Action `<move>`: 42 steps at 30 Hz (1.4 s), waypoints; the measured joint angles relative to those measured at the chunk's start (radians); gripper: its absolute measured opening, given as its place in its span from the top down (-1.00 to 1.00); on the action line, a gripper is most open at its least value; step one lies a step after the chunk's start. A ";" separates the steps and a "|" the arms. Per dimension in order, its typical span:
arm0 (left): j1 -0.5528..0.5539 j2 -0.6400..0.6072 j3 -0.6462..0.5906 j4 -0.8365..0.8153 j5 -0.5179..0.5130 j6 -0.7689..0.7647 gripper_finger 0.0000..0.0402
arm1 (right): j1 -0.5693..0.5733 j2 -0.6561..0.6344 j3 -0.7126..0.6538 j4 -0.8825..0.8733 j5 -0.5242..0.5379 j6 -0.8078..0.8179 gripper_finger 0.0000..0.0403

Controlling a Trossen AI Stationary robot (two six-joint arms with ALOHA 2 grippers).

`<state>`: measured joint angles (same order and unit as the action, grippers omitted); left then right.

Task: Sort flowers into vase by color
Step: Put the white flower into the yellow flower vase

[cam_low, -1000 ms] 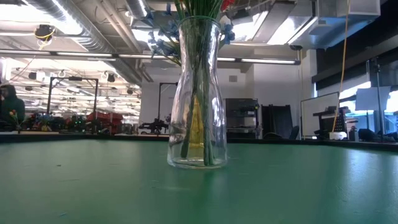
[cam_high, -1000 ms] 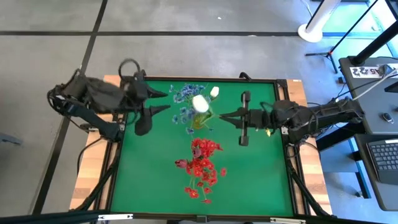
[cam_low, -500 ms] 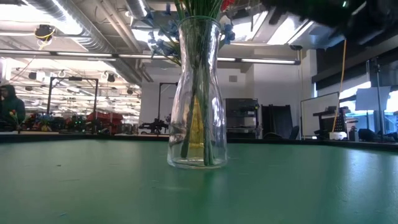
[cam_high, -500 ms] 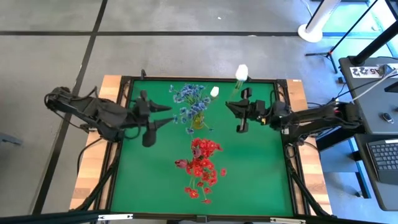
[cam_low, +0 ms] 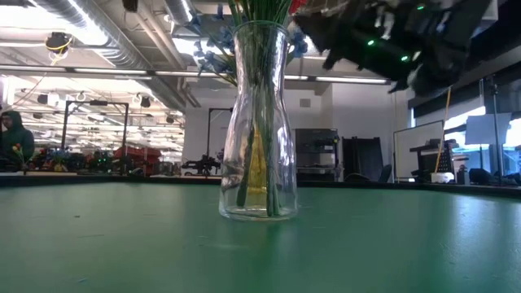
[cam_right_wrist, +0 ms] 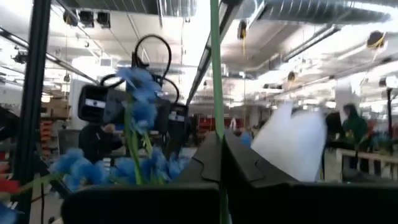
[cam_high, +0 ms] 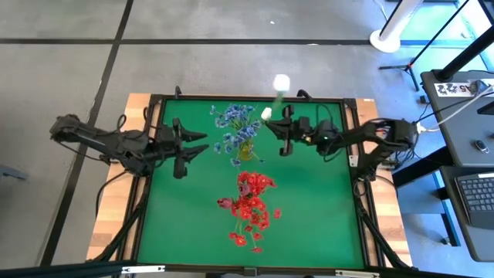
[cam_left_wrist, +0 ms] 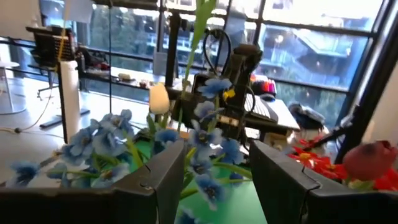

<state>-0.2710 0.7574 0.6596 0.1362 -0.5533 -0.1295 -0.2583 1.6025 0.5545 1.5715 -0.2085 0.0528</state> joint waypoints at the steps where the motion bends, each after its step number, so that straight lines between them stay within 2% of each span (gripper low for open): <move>1: 0.003 -0.005 -0.021 0.031 0.000 0.000 0.13 | 0.000 0.021 0.018 -0.008 -0.005 0.008 1.00; 6: 0.024 -0.008 -0.059 0.084 -0.002 -0.001 0.13 | 0.003 0.137 0.125 0.000 -0.072 0.026 1.00; 20: 0.066 -0.005 -0.059 0.085 -0.004 -0.032 0.13 | 0.002 0.345 0.219 -0.001 -0.072 0.045 1.00; 33: 0.079 -0.005 -0.059 0.082 -0.003 -0.048 0.13 | 0.002 0.375 0.224 0.008 -0.054 0.021 1.00; 42: 0.079 -0.005 -0.059 0.063 -0.003 -0.052 0.13 | 0.009 0.381 0.297 -0.007 -0.083 0.021 1.00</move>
<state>-0.1925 0.7521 0.6010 0.1987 -0.5560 -0.1818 -0.2489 1.9831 0.8512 1.5642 -0.2914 0.0734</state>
